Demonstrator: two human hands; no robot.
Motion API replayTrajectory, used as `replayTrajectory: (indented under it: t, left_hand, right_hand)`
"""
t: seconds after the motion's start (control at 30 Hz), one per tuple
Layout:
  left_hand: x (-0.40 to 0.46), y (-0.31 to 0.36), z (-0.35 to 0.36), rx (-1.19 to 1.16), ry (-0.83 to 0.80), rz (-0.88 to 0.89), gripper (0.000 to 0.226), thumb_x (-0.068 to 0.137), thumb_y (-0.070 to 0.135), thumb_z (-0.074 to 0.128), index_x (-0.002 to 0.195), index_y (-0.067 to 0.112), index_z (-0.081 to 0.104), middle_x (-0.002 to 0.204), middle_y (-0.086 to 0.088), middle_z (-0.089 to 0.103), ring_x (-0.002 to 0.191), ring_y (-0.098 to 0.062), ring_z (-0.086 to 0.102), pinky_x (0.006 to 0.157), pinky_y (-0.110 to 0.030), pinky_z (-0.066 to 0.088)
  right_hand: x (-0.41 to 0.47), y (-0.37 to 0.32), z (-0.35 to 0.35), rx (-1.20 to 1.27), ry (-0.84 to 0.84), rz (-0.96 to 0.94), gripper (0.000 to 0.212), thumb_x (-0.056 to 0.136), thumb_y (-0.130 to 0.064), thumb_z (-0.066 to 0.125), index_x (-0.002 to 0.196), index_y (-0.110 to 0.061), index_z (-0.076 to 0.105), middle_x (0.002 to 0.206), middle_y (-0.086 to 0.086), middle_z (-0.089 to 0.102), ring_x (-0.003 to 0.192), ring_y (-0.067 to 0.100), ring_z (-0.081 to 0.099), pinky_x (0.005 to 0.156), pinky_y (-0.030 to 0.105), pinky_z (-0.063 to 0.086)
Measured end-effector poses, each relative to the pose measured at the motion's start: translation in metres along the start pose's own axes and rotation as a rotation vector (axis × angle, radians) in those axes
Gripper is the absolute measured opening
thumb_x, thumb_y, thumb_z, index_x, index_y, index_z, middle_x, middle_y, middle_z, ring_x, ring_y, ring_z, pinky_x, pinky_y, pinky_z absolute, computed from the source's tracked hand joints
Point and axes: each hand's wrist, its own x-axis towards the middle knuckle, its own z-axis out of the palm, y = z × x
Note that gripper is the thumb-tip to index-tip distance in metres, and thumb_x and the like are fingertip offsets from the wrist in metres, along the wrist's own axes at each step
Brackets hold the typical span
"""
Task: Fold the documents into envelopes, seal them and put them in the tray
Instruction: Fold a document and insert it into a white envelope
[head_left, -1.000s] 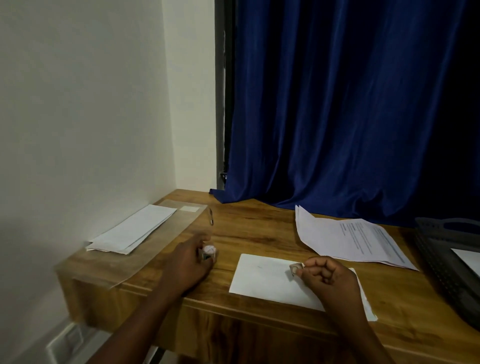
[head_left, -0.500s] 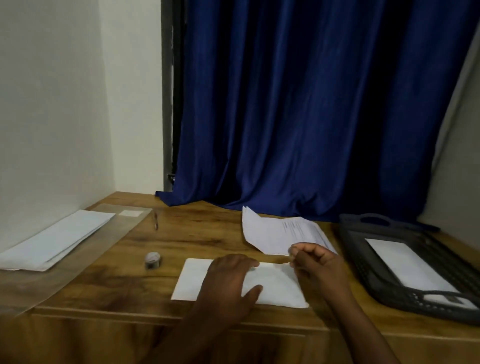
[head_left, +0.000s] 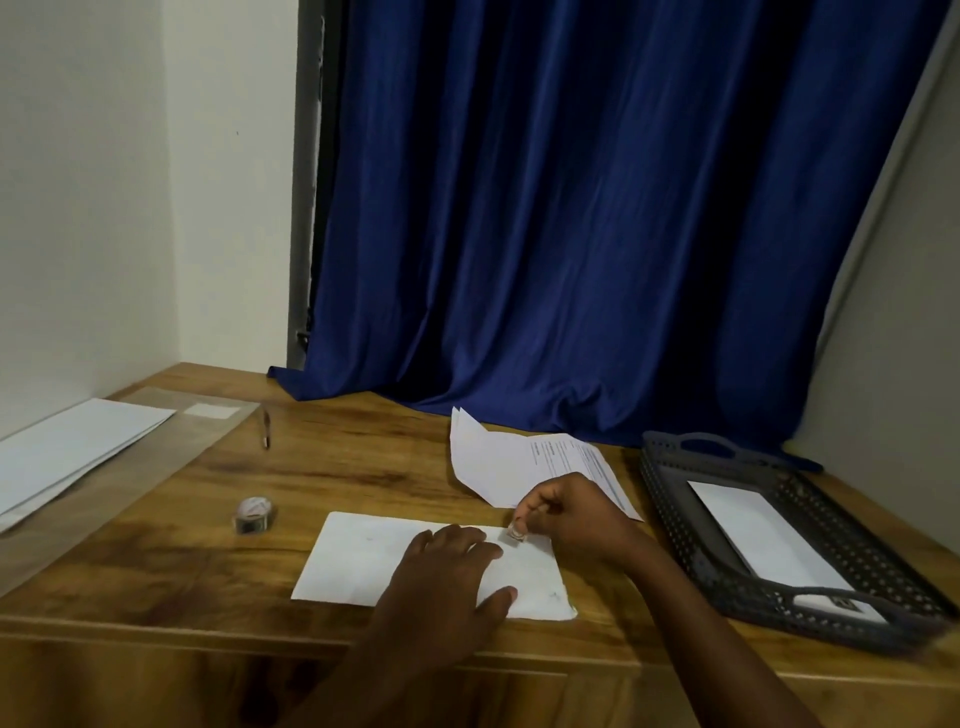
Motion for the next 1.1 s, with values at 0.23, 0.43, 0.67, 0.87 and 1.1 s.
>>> replayTrajectory:
  t: [0.23, 0.43, 0.67, 0.87, 1.1]
  left_hand:
    - [-0.001, 0.001, 0.000, 0.007, 0.022, 0.007, 0.064, 0.094, 0.070, 0.036, 0.148, 0.037, 0.041, 0.160, 0.013, 0.034, 0.146, -0.010, 0.029, 0.125, -0.043, 0.019]
    - [0.000, 0.001, 0.001, 0.026, 0.015, 0.014, 0.066, 0.095, 0.070, 0.033, 0.154, 0.041, 0.026, 0.162, 0.011, 0.031, 0.148, -0.013, 0.028, 0.125, -0.046, 0.019]
    - [0.002, 0.002, -0.002, 0.087, -0.011, 0.056, 0.060, 0.098, 0.067, 0.028, 0.155, 0.050, 0.021, 0.164, 0.007, 0.027, 0.150, -0.017, 0.023, 0.125, -0.049, 0.012]
    - [0.001, 0.000, 0.000, 0.089, -0.004, 0.073, 0.058, 0.099, 0.064, 0.029, 0.154, 0.049, 0.023, 0.164, 0.006, 0.028, 0.149, -0.017, 0.023, 0.124, -0.050, 0.013]
    - [0.004, -0.002, 0.003, 0.096, -0.011, 0.067, 0.059, 0.098, 0.066, 0.029, 0.154, 0.050, 0.021, 0.164, 0.007, 0.028, 0.150, -0.017, 0.023, 0.124, -0.052, 0.015]
  right_hand:
    - [0.013, 0.003, -0.003, -0.142, -0.078, 0.033, 0.013, 0.091, -0.021, 0.073, 0.082, -0.026, 0.081, 0.084, -0.018, 0.075, 0.083, 0.003, 0.069, 0.077, 0.016, 0.051]
    - [0.011, 0.002, -0.001, -0.167, -0.146, 0.028, 0.021, 0.092, -0.014, 0.069, 0.082, -0.026, 0.082, 0.082, -0.016, 0.076, 0.084, 0.010, 0.070, 0.080, 0.020, 0.056]
    - [0.010, -0.001, 0.003, -0.116, -0.169, 0.005, 0.016, 0.091, -0.013, 0.070, 0.084, -0.022, 0.082, 0.082, -0.011, 0.077, 0.085, 0.011, 0.072, 0.085, 0.027, 0.058]
    - [0.015, 0.008, 0.010, -0.122, -0.147, 0.017, 0.013, 0.089, -0.016, 0.075, 0.084, -0.025, 0.081, 0.081, -0.013, 0.077, 0.081, 0.008, 0.072, 0.076, 0.017, 0.054]
    - [0.019, 0.036, 0.022, 0.041, 0.024, 0.095, 0.022, 0.074, -0.025, 0.089, 0.090, -0.026, 0.075, 0.079, -0.002, 0.071, 0.071, 0.015, 0.066, 0.065, 0.022, 0.054]
